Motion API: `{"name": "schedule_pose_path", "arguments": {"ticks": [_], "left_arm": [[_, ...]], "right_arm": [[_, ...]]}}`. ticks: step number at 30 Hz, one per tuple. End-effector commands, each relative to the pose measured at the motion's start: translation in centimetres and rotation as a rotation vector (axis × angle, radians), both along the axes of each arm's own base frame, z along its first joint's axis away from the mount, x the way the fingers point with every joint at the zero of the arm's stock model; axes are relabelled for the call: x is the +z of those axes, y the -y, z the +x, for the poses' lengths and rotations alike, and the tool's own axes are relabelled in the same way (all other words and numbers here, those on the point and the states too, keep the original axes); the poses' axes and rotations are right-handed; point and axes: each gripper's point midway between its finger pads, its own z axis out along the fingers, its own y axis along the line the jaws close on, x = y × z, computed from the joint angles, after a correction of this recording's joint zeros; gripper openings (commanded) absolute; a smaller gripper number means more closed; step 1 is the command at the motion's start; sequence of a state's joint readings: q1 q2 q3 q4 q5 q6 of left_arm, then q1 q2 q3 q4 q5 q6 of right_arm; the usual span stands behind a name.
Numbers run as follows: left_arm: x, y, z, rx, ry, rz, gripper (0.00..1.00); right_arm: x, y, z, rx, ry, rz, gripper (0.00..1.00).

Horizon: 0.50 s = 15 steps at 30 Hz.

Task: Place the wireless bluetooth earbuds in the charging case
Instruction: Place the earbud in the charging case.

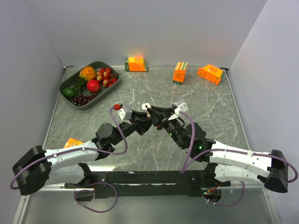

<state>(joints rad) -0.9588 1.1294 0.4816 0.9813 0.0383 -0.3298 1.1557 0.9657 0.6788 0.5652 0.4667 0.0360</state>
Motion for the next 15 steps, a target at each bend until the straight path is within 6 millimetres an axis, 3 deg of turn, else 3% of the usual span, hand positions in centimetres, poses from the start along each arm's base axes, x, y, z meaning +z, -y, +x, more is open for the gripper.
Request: {"name": "schedule_pose_path", "arguments": {"ticks": [1, 15], "left_arm": [[3.08, -0.72, -0.31, 0.008, 0.067, -0.080, 0.01], [3.28, -0.98, -0.16, 0.024, 0.070, -0.080, 0.01]], "right_arm": [[0.06, 0.35, -0.34, -0.003, -0.006, 0.023, 0.00], [-0.21, 0.73, -0.54, -0.010, -0.009, 0.015, 0.00]]}}
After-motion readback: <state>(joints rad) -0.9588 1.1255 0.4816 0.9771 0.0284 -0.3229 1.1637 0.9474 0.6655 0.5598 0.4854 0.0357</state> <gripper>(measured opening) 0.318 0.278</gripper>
